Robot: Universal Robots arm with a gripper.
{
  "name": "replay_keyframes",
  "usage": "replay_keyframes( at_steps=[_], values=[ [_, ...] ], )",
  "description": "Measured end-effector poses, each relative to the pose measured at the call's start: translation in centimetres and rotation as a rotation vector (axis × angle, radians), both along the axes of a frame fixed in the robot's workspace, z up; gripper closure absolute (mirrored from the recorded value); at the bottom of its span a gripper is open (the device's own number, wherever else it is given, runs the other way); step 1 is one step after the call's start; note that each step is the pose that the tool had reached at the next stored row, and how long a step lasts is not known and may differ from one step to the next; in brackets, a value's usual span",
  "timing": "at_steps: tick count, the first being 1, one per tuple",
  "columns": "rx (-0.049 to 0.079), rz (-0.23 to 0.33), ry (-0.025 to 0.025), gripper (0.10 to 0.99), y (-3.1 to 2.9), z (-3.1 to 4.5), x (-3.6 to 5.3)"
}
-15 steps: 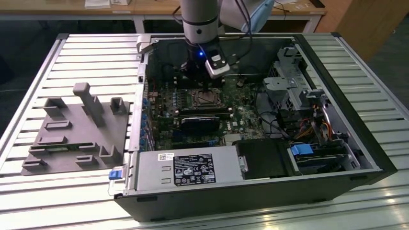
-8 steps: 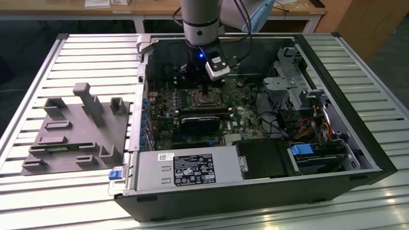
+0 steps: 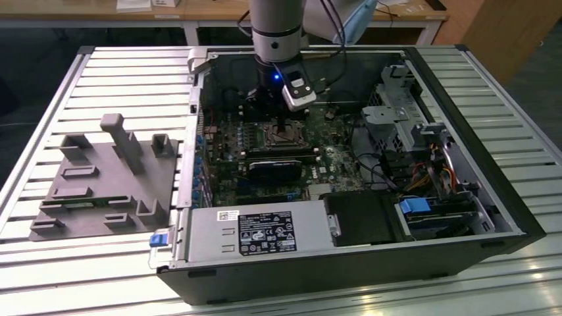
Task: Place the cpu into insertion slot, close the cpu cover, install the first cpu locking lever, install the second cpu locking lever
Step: 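Install the first cpu locking lever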
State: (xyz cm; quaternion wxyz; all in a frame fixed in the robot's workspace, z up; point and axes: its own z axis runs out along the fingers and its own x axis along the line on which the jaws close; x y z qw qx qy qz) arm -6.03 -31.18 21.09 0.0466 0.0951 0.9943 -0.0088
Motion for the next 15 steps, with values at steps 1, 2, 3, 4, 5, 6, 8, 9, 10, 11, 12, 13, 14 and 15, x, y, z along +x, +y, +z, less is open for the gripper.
replay_keyframes(
  at_steps=[1, 2, 3, 4, 5, 6, 8, 9, 10, 11, 12, 13, 14, 15],
  values=[
    [0.0, 0.0, 0.0014, 0.98, 0.01, 0.0, 0.09],
    [-0.002, 0.0, 0.0059, 0.98, 0.01, 0.0, 0.21],
    [-0.005, 0.0, 0.0123, 0.98, 0.0, 0.0, 0.33],
    [-0.007, -0.001, 0.0197, 0.98, 0.0, 0.0, 0.45],
    [-0.01, -0.001, 0.0268, 0.98, 0.0, 0.0, 0.57],
    [-0.013, -0.001, 0.0343, 0.98, 0.0, 0.0, 0.71],
    [-0.016, -0.001, 0.0464, 0.98, 0.0, 0.0, 1.09],
    [-0.016, -0.001, 0.0487, 0.98, 0.0, 0.0, 1.28],
    [-0.016, -0.001, 0.0489, 0.98, 0.0, 0.0, 1.34],
    [-0.016, -0.001, 0.049, 0.98, 0.0, 0.0, 1.34],
    [-0.016, -0.001, 0.049, 0.98, 0.0, 0.0, 1.35],
    [-0.016, -0.001, 0.0491, 0.98, 0.0, 0.0, 1.35],
    [-0.017, -0.001, 0.0494, 0.98, 0.0, 0.05, 1.35],
    [-0.016, -0.001, 0.0491, 0.98, 0.0, 0.16, 1.35]
  ],
)
